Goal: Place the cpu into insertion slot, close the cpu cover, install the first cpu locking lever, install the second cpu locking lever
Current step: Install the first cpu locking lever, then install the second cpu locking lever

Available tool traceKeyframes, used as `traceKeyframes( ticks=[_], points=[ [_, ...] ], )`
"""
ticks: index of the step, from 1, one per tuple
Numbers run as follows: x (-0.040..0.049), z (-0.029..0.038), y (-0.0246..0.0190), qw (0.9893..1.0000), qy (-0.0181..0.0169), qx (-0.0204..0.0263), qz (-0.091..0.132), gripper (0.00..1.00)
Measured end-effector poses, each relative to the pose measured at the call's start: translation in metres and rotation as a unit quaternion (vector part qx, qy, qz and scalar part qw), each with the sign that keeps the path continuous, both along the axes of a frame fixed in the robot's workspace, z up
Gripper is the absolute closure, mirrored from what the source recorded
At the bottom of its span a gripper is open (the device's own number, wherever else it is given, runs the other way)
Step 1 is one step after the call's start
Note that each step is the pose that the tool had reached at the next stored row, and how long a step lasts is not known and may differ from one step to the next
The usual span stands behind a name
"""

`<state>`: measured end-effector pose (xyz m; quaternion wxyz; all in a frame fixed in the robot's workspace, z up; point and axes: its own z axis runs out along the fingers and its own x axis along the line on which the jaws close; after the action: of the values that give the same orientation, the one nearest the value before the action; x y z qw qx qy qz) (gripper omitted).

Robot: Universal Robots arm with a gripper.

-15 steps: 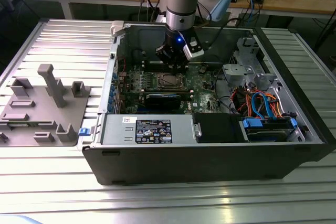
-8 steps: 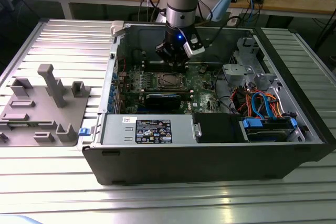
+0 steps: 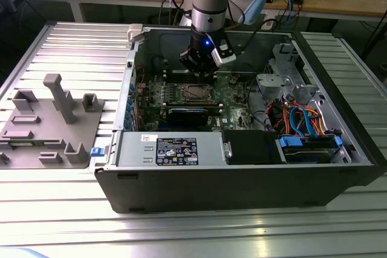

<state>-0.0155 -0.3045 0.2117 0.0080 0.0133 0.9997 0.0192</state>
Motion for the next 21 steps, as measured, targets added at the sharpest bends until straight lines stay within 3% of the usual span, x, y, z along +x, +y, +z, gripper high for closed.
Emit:
traceKeyframes(
  ticks=[11, 21],
  points=[
    [0.0000, 0.0000, -0.0007, 1.0000, 0.0000, 0.0000, 0.000, 0.89],
    [0.0000, 0.0047, -0.0007, 1.0000, -0.0001, 0.0001, 0.000, 0.89]
  ],
)
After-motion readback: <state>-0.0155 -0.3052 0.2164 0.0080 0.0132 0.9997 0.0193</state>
